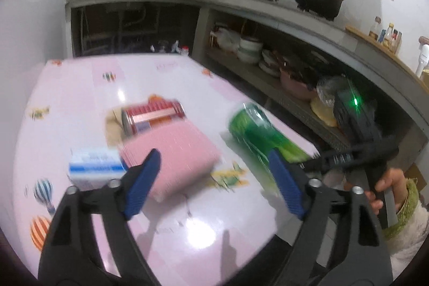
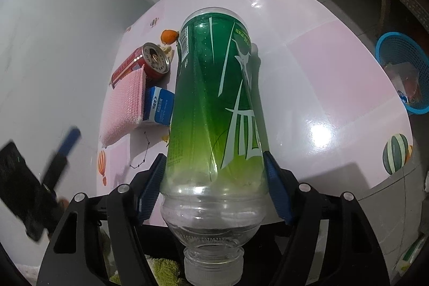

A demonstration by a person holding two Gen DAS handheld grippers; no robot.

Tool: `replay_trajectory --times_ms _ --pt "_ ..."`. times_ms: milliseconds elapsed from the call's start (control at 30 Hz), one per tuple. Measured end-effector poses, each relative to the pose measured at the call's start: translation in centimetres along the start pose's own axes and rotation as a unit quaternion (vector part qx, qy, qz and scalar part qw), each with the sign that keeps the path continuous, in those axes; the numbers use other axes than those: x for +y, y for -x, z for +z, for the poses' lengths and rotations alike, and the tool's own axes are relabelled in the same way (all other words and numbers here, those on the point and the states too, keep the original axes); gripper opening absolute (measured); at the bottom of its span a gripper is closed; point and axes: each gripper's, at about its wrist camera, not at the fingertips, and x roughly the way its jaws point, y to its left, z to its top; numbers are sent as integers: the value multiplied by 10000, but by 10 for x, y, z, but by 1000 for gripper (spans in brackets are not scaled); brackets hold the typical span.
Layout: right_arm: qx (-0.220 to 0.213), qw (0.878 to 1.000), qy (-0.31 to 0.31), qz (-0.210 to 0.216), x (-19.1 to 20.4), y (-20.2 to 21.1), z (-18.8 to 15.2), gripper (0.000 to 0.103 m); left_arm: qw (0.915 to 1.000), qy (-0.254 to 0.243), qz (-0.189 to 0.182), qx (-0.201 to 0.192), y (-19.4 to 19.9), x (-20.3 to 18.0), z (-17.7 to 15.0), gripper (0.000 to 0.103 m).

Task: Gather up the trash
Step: 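Grasp the pink mesh sponge with the left gripper while the right holds the green bottle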

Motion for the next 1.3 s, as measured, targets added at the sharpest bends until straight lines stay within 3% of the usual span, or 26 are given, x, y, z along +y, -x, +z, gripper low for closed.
replay_trajectory --times_ms 167,300,433,600,767,900,1100,1300 --pt "25 10000 28 84 -1 -1 1 69 9956 -723 -558 205 -17 13 24 91" --pt "28 9998 2 195 -8 1 2 69 9904 -1046 -633 647 -42 24 37 91" --pt "22 9996 -38 266 -12 1 1 69 9844 -1057 -777 1169 -68 36 40 91" --pt "6 9995 -59 310 -13 0 1 69 9817 -739 -1005 1438 -82 54 38 91" --pt "-9 9996 -17 275 -10 0 0 69 9769 -892 -931 1703 -85 52 23 91" --pt "-10 9996 -37 286 -10 0 0 69 9756 -1051 -942 1680 -75 42 16 91" --pt "-14 9996 -38 264 -9 0 0 69 9700 -1497 -527 1839 -66 14 -7 91" --pt "-9 9996 -51 262 -10 0 0 69 9700 -1476 -635 1826 -44 -11 -31 91"
